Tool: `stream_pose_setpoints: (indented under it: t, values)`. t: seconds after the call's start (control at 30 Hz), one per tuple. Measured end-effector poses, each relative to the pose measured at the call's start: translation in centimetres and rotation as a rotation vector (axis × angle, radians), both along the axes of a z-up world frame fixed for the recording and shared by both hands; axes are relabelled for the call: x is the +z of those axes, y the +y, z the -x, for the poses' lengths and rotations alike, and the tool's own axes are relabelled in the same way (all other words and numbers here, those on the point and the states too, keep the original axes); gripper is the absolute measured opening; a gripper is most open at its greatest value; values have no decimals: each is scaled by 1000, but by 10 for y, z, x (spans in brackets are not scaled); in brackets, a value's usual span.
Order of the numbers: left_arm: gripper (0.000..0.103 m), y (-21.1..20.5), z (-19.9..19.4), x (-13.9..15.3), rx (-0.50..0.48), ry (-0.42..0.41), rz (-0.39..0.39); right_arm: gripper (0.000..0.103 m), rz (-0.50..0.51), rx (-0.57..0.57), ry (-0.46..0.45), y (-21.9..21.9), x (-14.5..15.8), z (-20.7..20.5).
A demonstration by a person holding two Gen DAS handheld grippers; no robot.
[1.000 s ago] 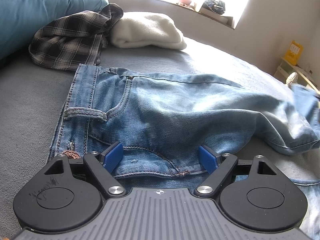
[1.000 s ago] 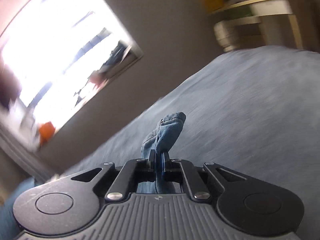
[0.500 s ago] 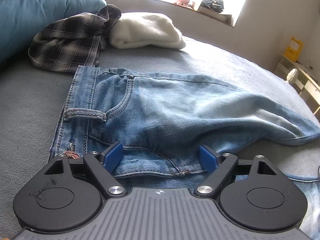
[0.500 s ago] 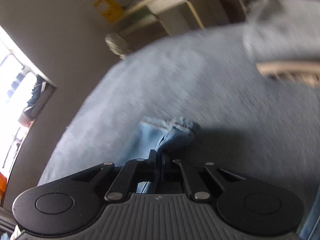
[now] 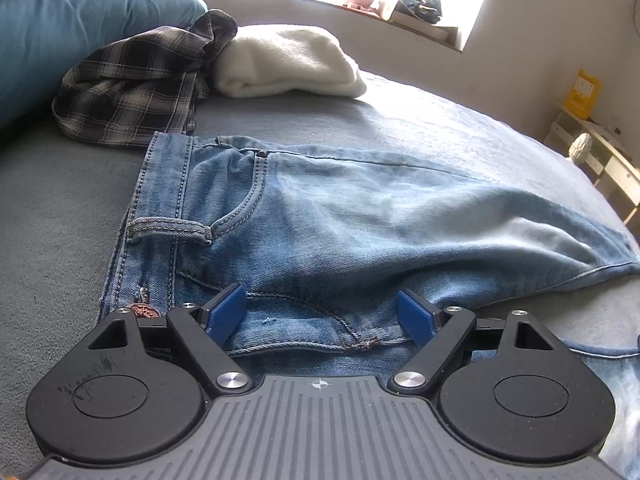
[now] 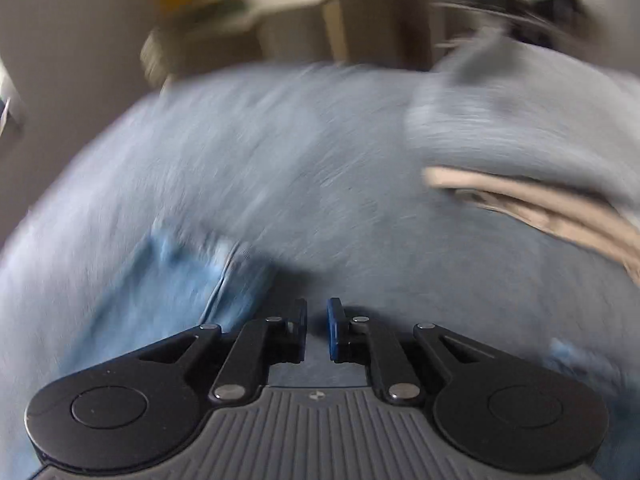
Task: Fold clothes
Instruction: 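Grasp the jeans leg seam with the left tool while the right tool grips the hem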
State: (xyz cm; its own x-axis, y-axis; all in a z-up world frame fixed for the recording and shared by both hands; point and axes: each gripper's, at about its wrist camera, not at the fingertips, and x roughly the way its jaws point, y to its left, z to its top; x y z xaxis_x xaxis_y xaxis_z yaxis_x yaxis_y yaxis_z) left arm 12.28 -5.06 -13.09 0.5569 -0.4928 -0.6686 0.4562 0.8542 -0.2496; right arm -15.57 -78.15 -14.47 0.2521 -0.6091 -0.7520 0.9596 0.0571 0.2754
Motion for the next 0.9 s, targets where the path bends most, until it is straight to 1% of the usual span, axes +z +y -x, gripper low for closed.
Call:
stream_pose_setpoints:
  t: [0.03,0.1,0.13,0.2,0.27,0.3,0.33,0.4,0.47,0.5,0.57,0.63,0.67,0.73,0.77,0.83,0.87,0.9]
  values:
    - [84,0,0,0,-1,0,-1,11,5,-10,-28,3,4,6]
    - [84,0,0,0,-4,0,-2,12,-2,18,-72,11,17,9]
    - [83,1,0,0,-6,-1,-1,12,-15,48,-128,19,24,9]
    - [83,2,0,0,-8,-4,4,13,-66,150,-266,37,36,4]
    - [83,3,2,1,-11,-12,3,20,-156,271,-355,54,42,-13]
    - [83,3,5,4,-16,-28,-7,24,-220,329,-374,68,36,-24]
    - [83,2,10,7,-25,-51,-22,26,-285,388,-392,83,31,-36]
    - [83,0,20,12,-43,-97,-51,26,-413,503,-427,113,19,-59]
    - [83,-2,29,18,-61,-143,-80,26,-502,563,-423,136,5,-77]
    - [83,-5,36,22,-85,-182,-92,26,-539,585,-418,146,-3,-85]
    - [84,-17,49,30,-155,-255,-109,26,-562,582,-404,152,-15,-92]
    - [83,-35,59,33,-233,-308,-140,26,-567,555,-402,151,-21,-92]
    - [82,-47,63,32,-266,-334,-174,26,-566,537,-406,150,-22,-90]
    - [77,-72,73,28,-351,-402,-255,26,-563,500,-415,147,-24,-85]
    - [76,-82,79,25,-398,-435,-284,26,-561,481,-419,145,-25,-83]
    - [65,-104,89,17,-496,-482,-347,25,-558,445,-427,142,-27,-78]
    - [61,-113,92,12,-538,-495,-379,25,-556,426,-431,141,-28,-75]
    - [54,-123,95,7,-574,-507,-407,26,-555,409,-435,139,-29,-73]
